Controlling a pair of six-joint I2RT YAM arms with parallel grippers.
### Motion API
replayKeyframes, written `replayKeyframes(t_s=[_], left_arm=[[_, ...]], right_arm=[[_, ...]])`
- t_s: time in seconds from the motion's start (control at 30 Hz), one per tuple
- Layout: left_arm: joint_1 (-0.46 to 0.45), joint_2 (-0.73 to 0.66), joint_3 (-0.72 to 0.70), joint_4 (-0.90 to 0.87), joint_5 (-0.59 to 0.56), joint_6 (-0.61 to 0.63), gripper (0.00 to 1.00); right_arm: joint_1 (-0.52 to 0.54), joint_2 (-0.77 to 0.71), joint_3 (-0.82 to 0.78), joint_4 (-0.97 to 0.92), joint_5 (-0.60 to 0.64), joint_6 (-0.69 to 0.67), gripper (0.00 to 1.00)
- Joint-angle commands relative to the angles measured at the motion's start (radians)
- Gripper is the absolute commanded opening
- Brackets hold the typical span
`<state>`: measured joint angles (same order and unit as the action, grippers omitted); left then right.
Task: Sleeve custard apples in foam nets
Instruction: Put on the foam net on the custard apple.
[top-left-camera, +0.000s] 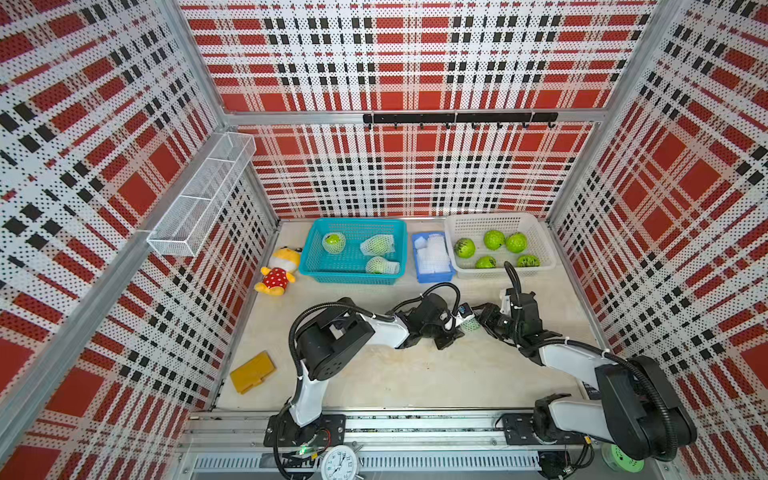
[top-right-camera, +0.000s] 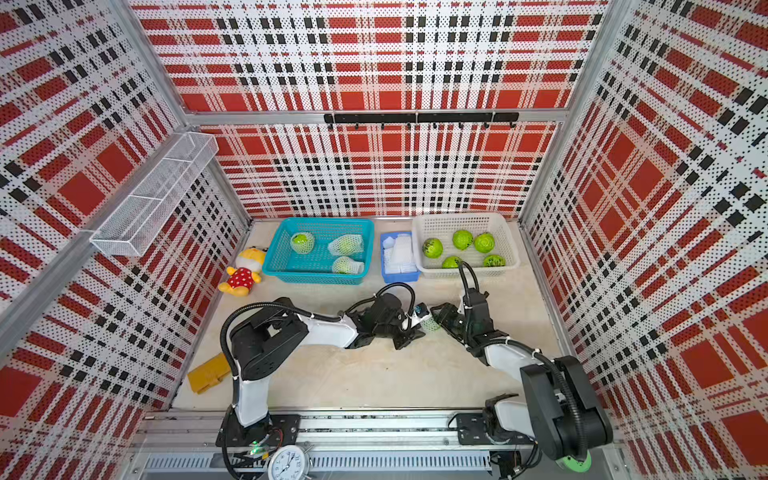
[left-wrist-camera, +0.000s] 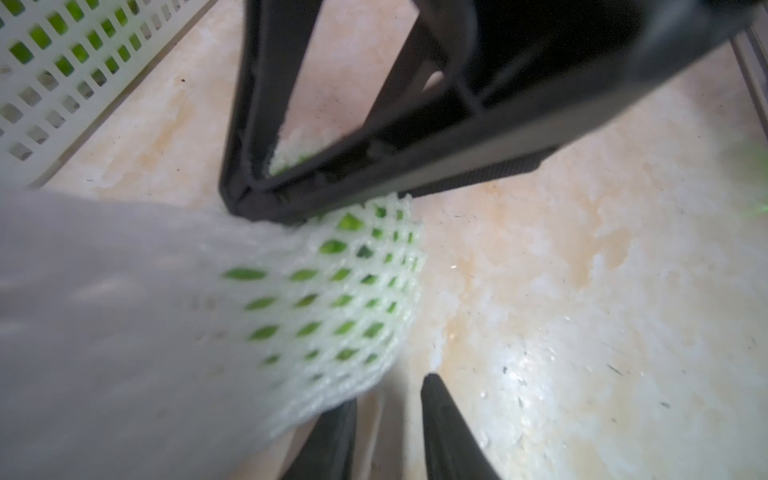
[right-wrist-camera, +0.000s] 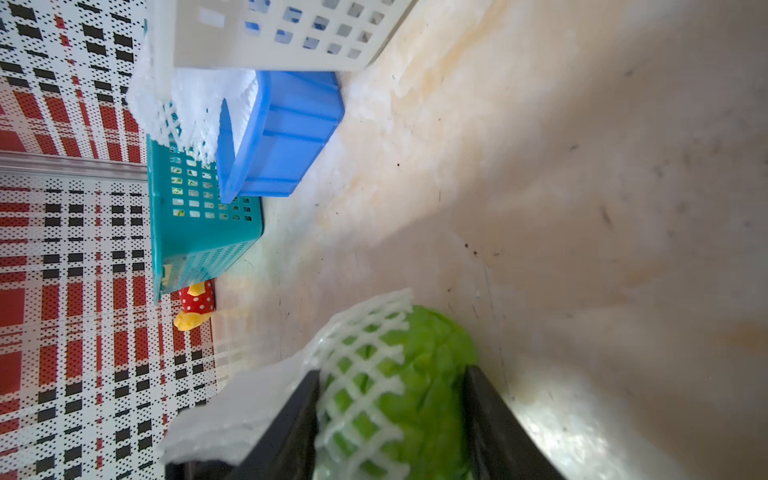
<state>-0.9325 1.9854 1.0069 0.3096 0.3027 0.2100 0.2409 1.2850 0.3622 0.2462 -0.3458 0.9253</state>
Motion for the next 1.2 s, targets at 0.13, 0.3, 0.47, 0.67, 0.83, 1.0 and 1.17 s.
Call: replayKeyframes(t_s=[0.13,0.3,0.47,0.67,0.83,1.0,1.17], left_arm=[[-0.008,0.013,0.026,0.008,0.000,-0.003,0.38],[-0.005,-0.014,-0.011,0.012,-0.022,-0.001,0.67],[0.004,-0.037,-0.049,0.032,-0.033,-0.012,0.77],[0.023,-0.066,-0.088,0.084,-0.022,-0.047,0.84],[0.045,-0.083,-0.100,0.150,0.017,-0.086,0.85],[0.051,-0.066,-0.070,0.176,0.049,-0.103,0.85],[0.060,-0.050,-0.047,0.191,0.068,-0.124,0.83]], right_arm=[[0.008,0.011,-0.007,0.065,0.004,0.002,0.36],[0.007,0.016,0.004,0.067,0.017,-0.003,0.35],[0.008,0.019,0.022,0.064,0.024,-0.009,0.28],[0.008,0.014,0.036,0.039,0.035,-0.021,0.24],[0.005,0.002,0.048,0.017,0.044,-0.032,0.30],[0.005,0.005,0.063,0.004,0.038,-0.044,0.37],[0.005,0.011,0.073,0.001,0.034,-0.055,0.38]])
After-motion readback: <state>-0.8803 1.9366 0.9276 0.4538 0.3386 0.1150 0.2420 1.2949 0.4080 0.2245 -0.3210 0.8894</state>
